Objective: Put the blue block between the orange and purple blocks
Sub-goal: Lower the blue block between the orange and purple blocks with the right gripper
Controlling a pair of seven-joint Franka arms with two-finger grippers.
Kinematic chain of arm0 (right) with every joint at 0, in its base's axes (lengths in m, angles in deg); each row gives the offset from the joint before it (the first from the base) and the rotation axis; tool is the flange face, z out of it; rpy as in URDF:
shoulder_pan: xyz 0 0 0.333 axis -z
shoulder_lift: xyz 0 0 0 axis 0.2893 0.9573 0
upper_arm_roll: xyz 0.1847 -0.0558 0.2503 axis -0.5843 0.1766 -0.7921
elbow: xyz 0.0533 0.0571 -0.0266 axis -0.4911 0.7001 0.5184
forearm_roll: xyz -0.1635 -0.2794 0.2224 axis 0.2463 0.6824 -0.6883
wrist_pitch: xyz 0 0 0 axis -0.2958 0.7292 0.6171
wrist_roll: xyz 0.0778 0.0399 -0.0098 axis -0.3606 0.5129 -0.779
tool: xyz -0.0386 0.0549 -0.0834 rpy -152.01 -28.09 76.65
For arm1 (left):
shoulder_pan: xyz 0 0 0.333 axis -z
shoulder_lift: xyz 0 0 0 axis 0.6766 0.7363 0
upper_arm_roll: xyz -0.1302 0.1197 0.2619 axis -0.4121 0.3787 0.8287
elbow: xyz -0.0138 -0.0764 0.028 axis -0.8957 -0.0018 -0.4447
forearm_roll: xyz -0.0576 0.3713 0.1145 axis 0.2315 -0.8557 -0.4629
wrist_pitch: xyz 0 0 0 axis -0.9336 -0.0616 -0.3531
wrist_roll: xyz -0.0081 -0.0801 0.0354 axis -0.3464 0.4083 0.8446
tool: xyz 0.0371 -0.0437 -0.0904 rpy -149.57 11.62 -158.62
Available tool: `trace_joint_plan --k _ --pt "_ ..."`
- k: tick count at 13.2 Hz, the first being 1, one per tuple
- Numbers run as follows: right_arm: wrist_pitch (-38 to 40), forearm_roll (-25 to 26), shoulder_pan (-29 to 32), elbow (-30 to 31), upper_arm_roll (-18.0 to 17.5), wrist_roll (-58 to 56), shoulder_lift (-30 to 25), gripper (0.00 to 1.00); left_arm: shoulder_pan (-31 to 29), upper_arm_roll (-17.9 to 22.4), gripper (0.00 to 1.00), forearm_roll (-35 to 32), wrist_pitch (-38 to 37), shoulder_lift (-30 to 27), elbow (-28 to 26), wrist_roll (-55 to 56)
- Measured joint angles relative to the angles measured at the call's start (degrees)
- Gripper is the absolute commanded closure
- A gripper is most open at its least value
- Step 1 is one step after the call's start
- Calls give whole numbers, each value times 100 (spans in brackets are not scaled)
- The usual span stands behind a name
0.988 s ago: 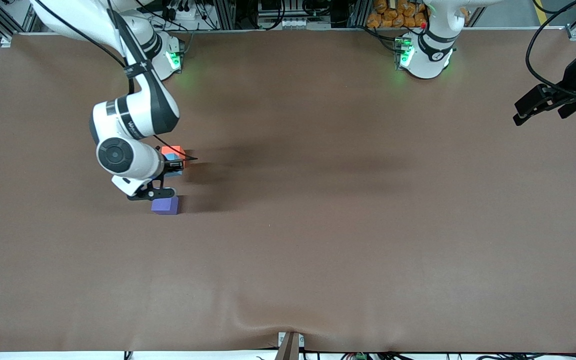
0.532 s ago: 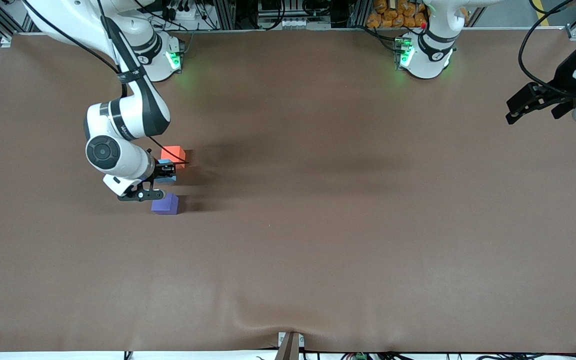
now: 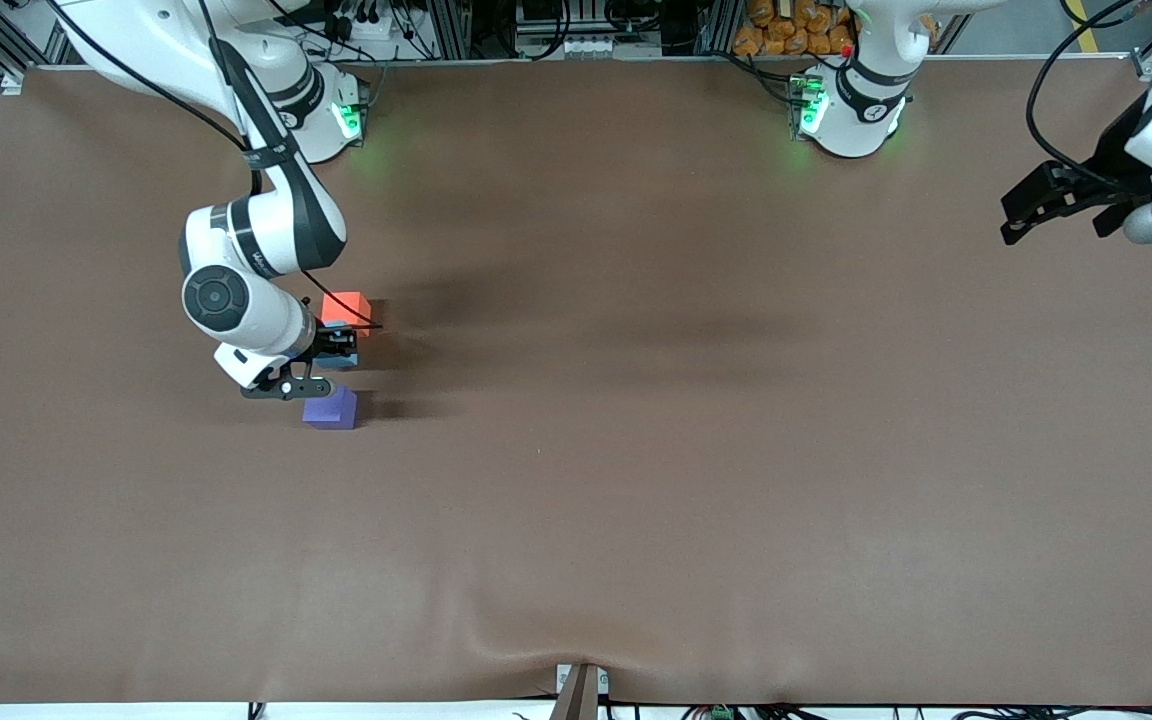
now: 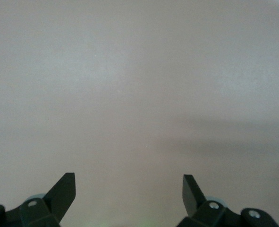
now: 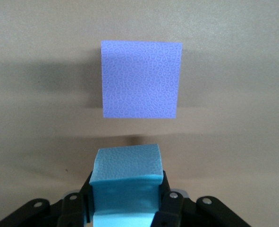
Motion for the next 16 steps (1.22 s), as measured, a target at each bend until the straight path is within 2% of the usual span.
trace_joint_plan --k 8,16 --pt "-527 0 -22 104 -69 429 329 100 -1 -27 0 0 -64 -6 16 0" --pt "-581 0 24 103 -39 506 336 100 -11 -25 0 0 -80 -6 16 0"
